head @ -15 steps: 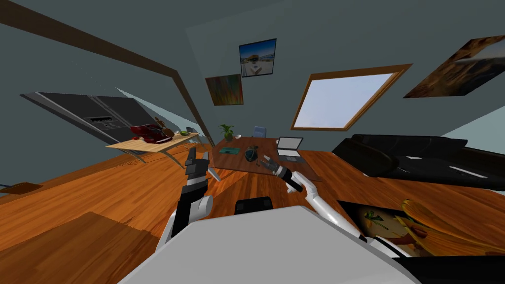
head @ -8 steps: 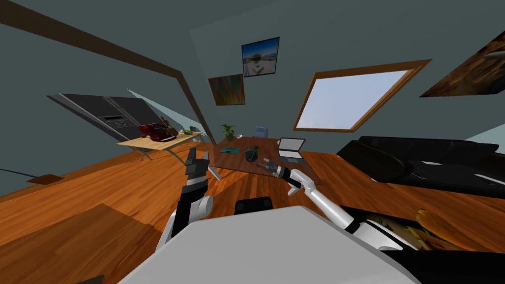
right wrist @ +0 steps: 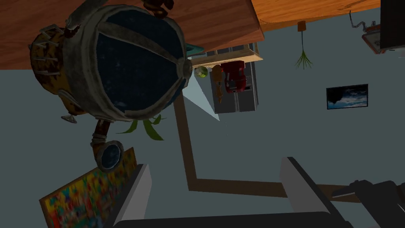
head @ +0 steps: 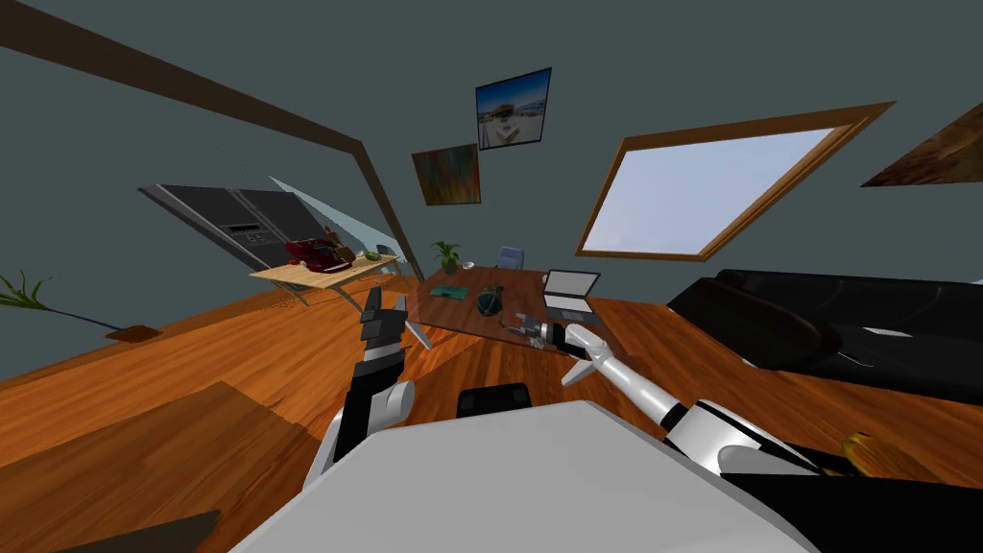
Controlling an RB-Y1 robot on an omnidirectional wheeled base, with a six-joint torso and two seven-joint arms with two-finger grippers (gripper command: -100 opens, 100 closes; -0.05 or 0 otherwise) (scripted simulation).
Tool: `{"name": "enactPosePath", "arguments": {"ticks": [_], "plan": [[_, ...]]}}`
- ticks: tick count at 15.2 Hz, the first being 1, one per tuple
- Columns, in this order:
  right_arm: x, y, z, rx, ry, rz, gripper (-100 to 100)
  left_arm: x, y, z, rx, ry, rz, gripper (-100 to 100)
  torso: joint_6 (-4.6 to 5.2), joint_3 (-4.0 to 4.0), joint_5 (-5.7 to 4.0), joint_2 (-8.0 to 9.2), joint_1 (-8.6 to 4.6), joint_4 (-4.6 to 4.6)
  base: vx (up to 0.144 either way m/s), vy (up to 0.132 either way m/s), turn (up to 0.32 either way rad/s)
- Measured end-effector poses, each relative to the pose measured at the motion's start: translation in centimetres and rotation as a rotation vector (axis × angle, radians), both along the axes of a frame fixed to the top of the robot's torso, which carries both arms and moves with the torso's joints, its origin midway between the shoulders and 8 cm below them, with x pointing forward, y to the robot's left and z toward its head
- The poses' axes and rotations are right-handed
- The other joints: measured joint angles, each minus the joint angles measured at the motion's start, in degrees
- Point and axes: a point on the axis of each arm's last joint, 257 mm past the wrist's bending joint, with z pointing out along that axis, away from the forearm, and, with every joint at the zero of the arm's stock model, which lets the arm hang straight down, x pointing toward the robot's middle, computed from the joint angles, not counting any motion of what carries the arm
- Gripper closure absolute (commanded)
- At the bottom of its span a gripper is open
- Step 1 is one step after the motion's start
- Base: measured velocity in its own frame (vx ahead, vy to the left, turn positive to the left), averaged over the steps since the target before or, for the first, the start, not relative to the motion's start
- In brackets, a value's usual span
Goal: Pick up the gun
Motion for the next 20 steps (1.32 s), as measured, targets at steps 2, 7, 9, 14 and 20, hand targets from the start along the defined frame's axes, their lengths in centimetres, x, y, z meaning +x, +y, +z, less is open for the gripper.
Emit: {"name": "enactPosePath", "arguments": {"ticks": [2,7,9,14,20], "plan": [[0.2,-1.0,-1.7,-0.068,0.011,0.019,-100,0.0,0.0,0.0,0.0,0.0,0.0,0,-0.02,0.0,0.01,0.0,0.01,0.0,0.006,-0.044,0.108],[0.3,-3.9,-5.1,-0.233,0.043,0.064,-100,0.0,0.0,0.0,0.0,0.0,0.0,0,-0.01,0.0,0.01,-0.01,0.02,0.0,0.01,-0.039,0.067],[0.2,-5.0,-6.1,-0.264,0.059,0.062,-100,0.0,0.0,0.0,0.0,0.0,0.0,0,0.02,0.01,0.02,0.02,0.08,0.01,0.004,-0.016,0.034],[0.0,-8.6,-9.0,-0.412,0.096,0.097,-100,0.0,0.0,0.0,0.0,0.0,0.0,0,0.01,0.01,0.01,0.02,0.04,0.01,0.006,-0.029,0.071],[-0.1,-12.7,-11.5,-0.545,0.145,0.118,-100,0.0,0.0,0.0,0.0,0.0,0.0,0,-0.01,0.0,0.03,0.0,0.09,0.0,0.007,-0.02,0.083]]}}
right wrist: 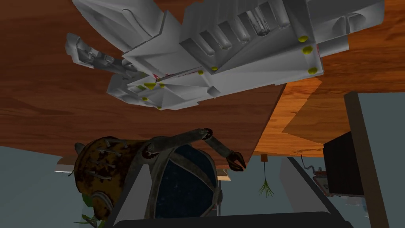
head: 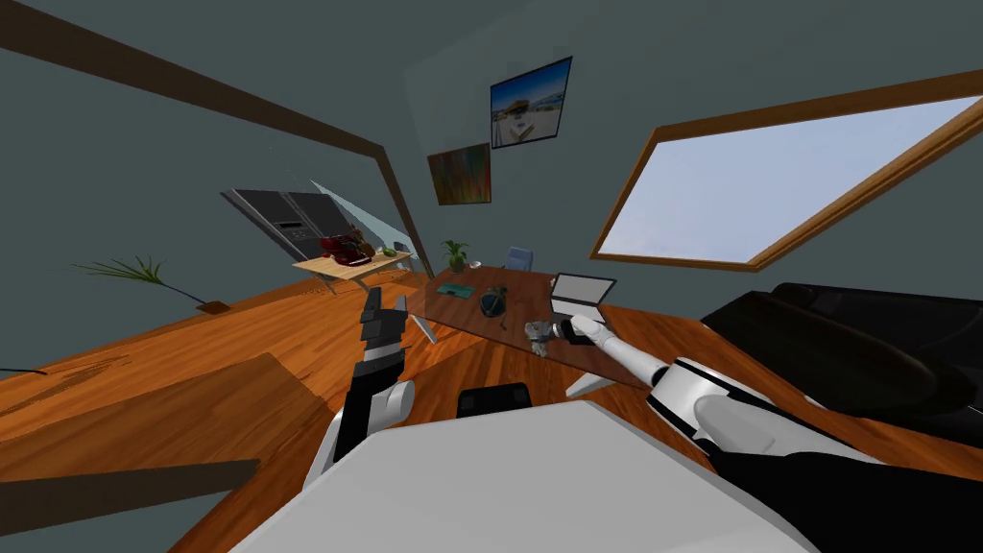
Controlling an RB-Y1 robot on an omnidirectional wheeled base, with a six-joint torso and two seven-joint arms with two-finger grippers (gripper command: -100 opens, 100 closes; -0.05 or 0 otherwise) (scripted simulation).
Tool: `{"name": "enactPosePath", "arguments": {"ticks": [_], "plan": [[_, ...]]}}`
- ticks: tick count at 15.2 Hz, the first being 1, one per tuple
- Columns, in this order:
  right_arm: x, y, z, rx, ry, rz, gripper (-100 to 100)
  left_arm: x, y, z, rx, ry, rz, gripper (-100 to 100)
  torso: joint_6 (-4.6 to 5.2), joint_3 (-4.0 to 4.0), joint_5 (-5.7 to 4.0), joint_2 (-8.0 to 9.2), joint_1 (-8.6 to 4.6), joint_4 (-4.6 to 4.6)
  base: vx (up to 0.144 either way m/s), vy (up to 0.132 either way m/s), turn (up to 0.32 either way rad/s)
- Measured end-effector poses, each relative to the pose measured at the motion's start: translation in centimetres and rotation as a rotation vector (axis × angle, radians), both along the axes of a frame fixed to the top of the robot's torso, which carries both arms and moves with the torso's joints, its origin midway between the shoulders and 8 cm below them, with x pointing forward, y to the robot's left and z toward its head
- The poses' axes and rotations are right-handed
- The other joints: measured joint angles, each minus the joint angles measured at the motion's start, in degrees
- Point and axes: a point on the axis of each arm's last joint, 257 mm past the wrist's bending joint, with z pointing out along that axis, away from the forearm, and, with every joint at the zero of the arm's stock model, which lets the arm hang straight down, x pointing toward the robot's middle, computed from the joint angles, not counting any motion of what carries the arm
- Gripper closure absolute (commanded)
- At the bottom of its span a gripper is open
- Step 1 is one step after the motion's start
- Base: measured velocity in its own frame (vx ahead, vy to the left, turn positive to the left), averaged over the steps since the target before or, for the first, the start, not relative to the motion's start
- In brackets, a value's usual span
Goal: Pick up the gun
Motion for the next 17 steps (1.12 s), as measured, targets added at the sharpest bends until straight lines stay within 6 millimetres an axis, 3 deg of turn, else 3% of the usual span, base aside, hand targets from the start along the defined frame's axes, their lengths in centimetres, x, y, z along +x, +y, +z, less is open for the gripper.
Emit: {"name": "enactPosePath", "arguments": {"ticks": [10,17], "plan": [[-1.7,-9.9,-3.5,-0.303,0.134,0.036,-100,0.0,0.0,0.0,0.0,0.0,0.0,0,0.01,0.0,0.03,0.0,0.13,0.0,0.009,-0.005,0.095],[-3.7,-14.7,-5.1,-0.443,0.229,0.052,-100,0.0,0.0,0.0,0.0,0.0,0.0,0,-0.01,-0.01,0.05,-0.03,0.27,-0.01,0.013,0.032,0.086]]}}
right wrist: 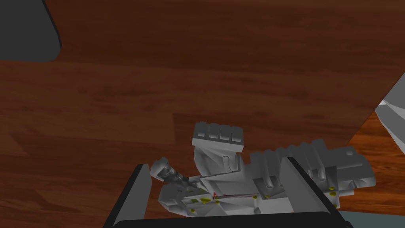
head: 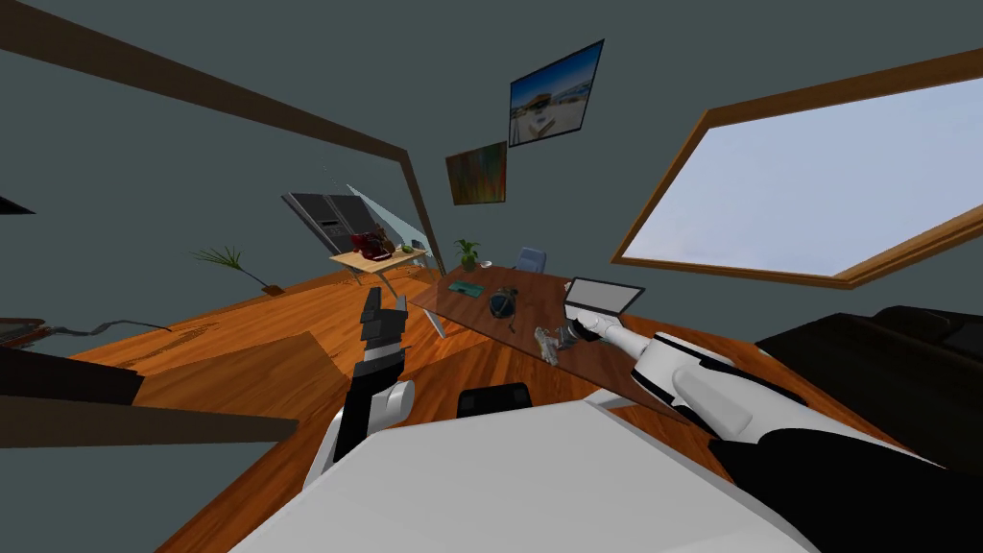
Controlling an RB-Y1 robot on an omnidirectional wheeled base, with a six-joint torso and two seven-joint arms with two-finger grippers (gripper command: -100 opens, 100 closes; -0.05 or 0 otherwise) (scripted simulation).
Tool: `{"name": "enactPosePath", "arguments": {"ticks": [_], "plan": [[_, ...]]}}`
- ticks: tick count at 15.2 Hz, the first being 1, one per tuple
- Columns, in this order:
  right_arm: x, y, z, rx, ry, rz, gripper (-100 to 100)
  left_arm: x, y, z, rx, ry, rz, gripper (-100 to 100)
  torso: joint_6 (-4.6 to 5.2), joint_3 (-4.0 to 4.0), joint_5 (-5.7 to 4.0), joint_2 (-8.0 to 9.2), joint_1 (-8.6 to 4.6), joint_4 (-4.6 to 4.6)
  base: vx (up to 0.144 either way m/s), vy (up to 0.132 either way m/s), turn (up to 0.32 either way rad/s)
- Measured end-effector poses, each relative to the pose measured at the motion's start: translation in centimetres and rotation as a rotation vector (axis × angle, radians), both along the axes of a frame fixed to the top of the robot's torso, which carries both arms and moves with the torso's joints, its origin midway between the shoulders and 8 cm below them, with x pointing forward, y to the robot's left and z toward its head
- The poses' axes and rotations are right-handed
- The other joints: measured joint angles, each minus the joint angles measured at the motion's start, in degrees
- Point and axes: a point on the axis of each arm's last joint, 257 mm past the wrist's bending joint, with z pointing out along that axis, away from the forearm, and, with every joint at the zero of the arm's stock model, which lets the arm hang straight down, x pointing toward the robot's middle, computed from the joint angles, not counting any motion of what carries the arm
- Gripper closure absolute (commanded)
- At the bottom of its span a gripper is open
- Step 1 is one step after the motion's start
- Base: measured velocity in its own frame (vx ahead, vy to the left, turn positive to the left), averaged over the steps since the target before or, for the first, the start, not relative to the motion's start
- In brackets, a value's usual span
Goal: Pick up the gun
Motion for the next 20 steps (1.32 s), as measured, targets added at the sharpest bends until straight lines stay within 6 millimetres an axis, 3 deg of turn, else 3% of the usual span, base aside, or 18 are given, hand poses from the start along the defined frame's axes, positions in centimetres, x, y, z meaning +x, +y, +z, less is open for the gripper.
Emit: {"name": "enactPosePath", "arguments": {"ticks": [5,11,12,17,20], "plan": [[-1.8,-2.3,-0.6,-0.075,0.063,0.017,-100,0.0,0.0,0.0,0.0,0.0,0.0,0,0.01,0.0,0.01,0.0,0.05,0.0,0.017,0.04,0.057],[-3.4,-1.5,-2.9,-0.072,0.065,0.003,-100,0.0,0.0,0.0,0.0,0.0,0.0,0,0.04,-0.04,-0.07,-0.06,-0.31,-0.02,0.031,-0.026,0.037],[-3.4,-1.6,-2.9,-0.073,0.064,0.003,100,0.0,0.0,0.0,0.0,0.0,0.0,0,0.04,-0.02,-0.06,-0.03,-0.27,-0.01,0.007,-0.008,0.002],[-3.5,-1.5,-3.0,-0.072,0.067,0.005,100,0.0,0.0,0.0,0.0,0.0,0.0,0,0.0,-0.01,-0.08,-0.03,-0.28,0.02,-0.004,0.004,-0.009],[-2.4,-2.1,-1.6,-0.078,0.063,0.013,100,0.0,0.0,0.0,0.0,0.0,0.0,0,0.04,0.08,0.0,0.11,-0.13,0.06,-0.036,0.034,-0.05]]}}
